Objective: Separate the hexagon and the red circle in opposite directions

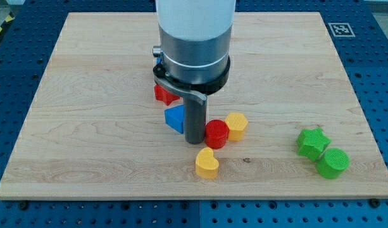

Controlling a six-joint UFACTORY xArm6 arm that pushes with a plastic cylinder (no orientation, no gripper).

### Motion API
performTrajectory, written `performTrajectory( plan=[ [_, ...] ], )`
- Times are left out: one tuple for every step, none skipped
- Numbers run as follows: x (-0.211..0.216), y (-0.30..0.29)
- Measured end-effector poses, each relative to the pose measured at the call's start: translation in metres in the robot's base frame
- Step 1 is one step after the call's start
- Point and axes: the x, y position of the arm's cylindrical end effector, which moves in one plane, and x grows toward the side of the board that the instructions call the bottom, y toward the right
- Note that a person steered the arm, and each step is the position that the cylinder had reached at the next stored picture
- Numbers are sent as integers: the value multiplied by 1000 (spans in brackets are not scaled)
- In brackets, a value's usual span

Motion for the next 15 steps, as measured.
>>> performTrajectory(
  plan=[
    [-13,-2],
    [-25,-2],
    [-33,15],
    [-30,33],
    [-23,49],
    [-23,74],
    [-11,99],
    [-2,104],
    [-2,100],
    [-1,83],
    [2,70],
    [9,66],
    [11,66],
    [11,66],
    [17,66]
  ],
)
